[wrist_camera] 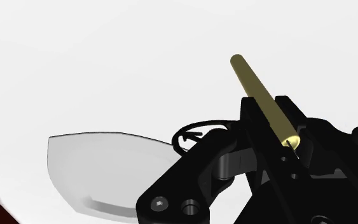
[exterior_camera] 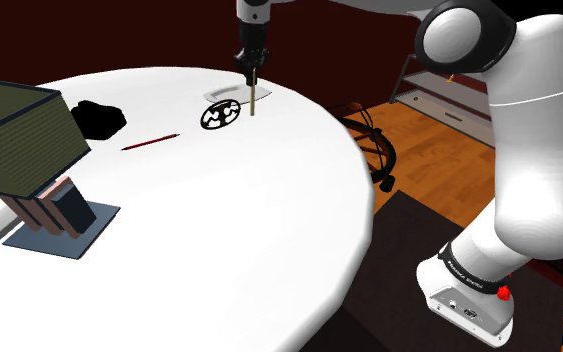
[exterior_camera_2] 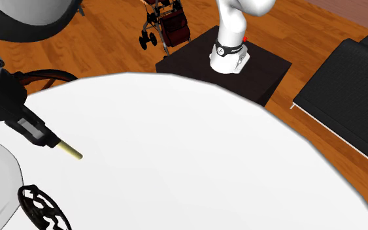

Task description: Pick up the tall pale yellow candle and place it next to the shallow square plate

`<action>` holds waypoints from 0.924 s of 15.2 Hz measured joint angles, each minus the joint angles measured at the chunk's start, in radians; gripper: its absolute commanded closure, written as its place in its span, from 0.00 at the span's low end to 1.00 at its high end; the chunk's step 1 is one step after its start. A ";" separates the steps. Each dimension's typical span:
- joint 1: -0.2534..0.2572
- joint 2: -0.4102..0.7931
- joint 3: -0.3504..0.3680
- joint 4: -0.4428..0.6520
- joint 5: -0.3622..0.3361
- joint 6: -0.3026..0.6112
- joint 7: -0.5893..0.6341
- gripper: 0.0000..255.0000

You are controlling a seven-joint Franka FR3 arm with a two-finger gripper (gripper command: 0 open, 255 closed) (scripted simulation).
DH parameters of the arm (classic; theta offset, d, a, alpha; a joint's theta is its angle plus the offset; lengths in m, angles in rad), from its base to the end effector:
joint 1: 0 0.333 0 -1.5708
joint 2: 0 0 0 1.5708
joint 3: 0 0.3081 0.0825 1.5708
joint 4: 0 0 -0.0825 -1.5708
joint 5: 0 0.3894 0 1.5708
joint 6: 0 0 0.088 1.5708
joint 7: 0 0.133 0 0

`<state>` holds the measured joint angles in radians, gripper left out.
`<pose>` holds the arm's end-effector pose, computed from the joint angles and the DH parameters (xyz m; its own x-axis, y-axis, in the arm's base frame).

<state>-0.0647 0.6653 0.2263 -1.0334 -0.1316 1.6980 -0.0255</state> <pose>0.7372 0.0549 0.4307 0.9879 0.1544 0.0131 0.1545 -0.9880 -0.0079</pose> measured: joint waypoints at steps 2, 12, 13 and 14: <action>-0.003 -0.004 0.000 -0.031 0.000 0.027 0.001 1.00; -0.014 -0.005 -0.002 -0.172 -0.002 0.165 0.007 1.00; -0.015 -0.003 -0.002 -0.179 -0.003 0.175 0.007 1.00; -0.016 -0.004 -0.002 -0.192 -0.003 0.187 0.008 1.00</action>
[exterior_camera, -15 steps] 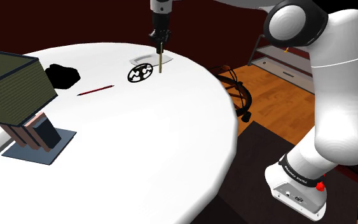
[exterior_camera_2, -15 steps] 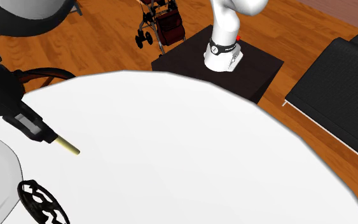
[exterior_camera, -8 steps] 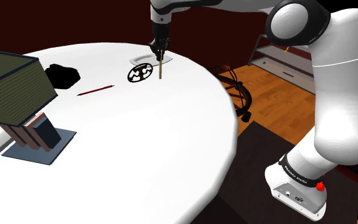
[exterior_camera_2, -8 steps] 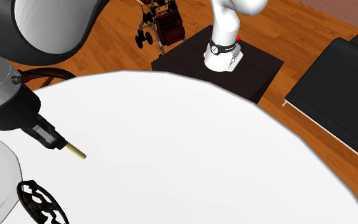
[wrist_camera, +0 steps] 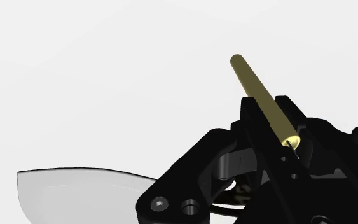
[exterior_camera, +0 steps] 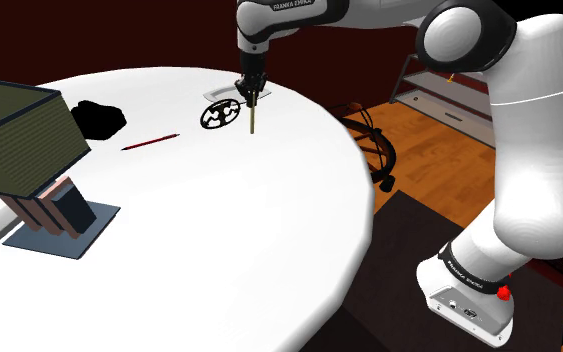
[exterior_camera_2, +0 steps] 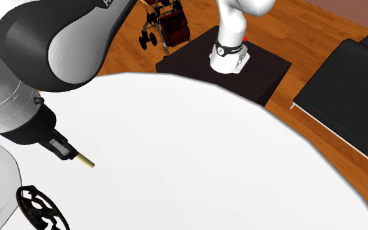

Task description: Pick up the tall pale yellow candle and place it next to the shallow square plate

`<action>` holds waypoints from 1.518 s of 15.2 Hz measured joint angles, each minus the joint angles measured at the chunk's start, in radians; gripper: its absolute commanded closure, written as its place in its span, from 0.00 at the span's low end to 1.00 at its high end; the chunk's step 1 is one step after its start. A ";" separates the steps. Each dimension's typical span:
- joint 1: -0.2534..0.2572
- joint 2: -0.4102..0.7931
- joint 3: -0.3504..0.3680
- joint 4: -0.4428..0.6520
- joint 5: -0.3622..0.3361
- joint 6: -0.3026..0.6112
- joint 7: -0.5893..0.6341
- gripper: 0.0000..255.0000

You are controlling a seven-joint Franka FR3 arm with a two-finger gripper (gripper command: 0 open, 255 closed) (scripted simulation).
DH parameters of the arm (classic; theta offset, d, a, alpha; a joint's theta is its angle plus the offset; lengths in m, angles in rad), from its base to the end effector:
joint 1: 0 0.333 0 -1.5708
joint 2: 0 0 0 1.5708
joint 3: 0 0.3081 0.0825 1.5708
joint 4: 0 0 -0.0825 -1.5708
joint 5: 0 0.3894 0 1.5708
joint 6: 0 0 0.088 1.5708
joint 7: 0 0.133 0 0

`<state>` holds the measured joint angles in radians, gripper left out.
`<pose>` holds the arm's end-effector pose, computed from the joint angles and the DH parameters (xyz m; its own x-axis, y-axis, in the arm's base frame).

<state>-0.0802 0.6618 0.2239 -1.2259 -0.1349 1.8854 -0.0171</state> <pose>0.7360 0.0552 0.3570 0.9879 0.1543 0.0130 0.1544 -0.9880 -0.0079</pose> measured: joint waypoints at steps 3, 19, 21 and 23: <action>0.000 0.005 -0.001 -0.001 -0.001 0.006 0.000 1.00; 0.007 -0.001 0.001 0.096 0.003 -0.096 -0.005 0.00; 0.007 -0.007 0.002 0.102 0.004 -0.107 -0.006 0.00; 0.007 -0.009 0.002 0.103 0.004 -0.110 -0.006 0.00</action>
<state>-0.0736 0.6532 0.2262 -1.1232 -0.1310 1.7759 -0.0227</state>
